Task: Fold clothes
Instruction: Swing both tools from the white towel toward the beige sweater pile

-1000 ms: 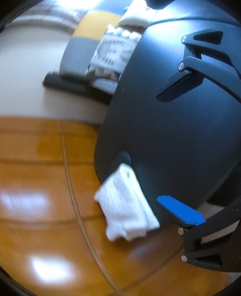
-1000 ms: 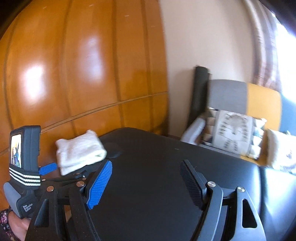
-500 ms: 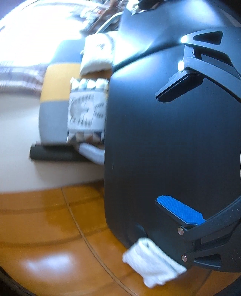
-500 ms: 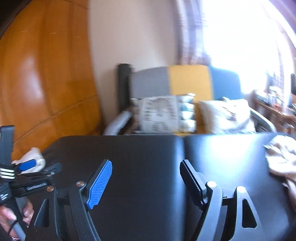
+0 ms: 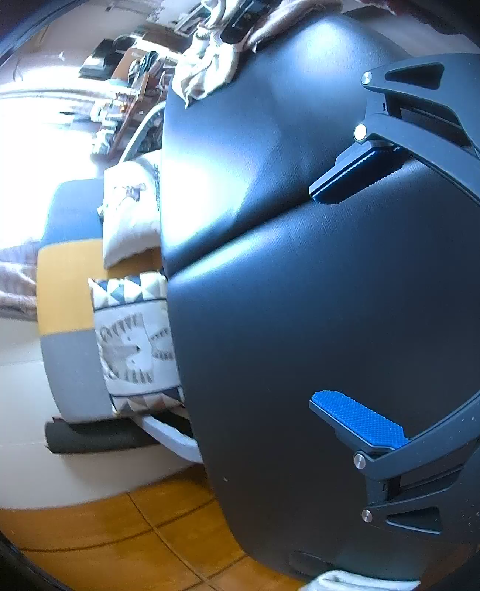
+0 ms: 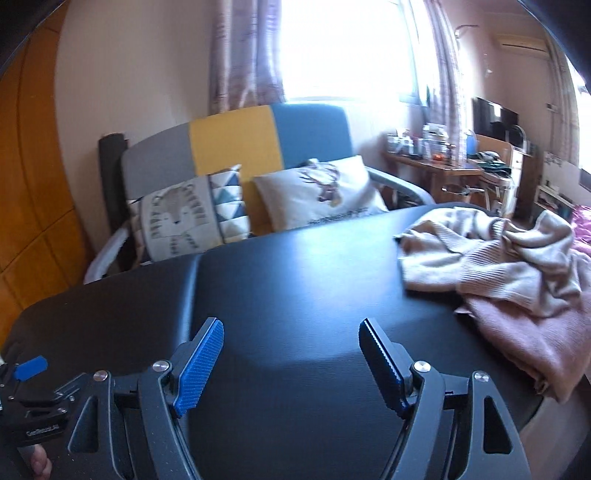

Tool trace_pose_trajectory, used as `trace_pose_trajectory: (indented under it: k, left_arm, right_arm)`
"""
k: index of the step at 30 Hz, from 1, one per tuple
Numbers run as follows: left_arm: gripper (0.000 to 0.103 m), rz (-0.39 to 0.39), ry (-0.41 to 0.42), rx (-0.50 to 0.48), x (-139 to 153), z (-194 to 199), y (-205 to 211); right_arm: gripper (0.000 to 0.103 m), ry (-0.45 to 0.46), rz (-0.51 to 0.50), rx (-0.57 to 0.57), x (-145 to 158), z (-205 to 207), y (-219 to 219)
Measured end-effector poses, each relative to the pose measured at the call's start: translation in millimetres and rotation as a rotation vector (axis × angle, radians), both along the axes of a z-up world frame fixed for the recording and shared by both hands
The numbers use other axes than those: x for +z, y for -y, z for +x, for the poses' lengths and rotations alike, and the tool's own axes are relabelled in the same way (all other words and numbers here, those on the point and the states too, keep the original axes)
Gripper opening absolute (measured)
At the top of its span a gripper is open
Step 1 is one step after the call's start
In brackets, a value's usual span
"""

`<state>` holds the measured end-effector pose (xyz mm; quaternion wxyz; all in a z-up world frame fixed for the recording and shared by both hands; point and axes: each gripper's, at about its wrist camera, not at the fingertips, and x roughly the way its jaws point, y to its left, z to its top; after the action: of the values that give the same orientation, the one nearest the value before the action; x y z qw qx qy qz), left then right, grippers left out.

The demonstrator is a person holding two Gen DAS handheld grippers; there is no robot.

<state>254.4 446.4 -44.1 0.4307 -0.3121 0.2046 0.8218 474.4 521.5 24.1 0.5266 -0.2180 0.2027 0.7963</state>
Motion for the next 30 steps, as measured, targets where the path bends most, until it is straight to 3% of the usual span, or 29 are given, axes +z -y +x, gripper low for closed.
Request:
trace_pose_trajectory:
  k: [13, 21, 26, 30]
  left_arm:
    - [0.103, 0.001, 0.023, -0.071, 9.1, 73.6, -42.8]
    - [0.103, -0.030, 0.032, -0.118, 15.5, 102.6, -50.9]
    - [0.103, -0.046, 0.031, -0.163, 17.6, 119.7, -53.0]
    - [0.103, -0.069, 0.063, -0.186, 8.6, 125.8, -43.6]
  right_arm:
    - [0.078, 0.050, 0.023, -0.211, 3.4, 44.0, -14.5]
    - [0.078, 0.032, 0.015, -0.310, -3.4, 68.7, -19.3]
    - [0.078, 0.070, 0.012, -0.362, -11.4, 74.8, -22.7]
    - [0.078, 0.059, -0.026, -0.381, -20.7, 83.5, -30.1]
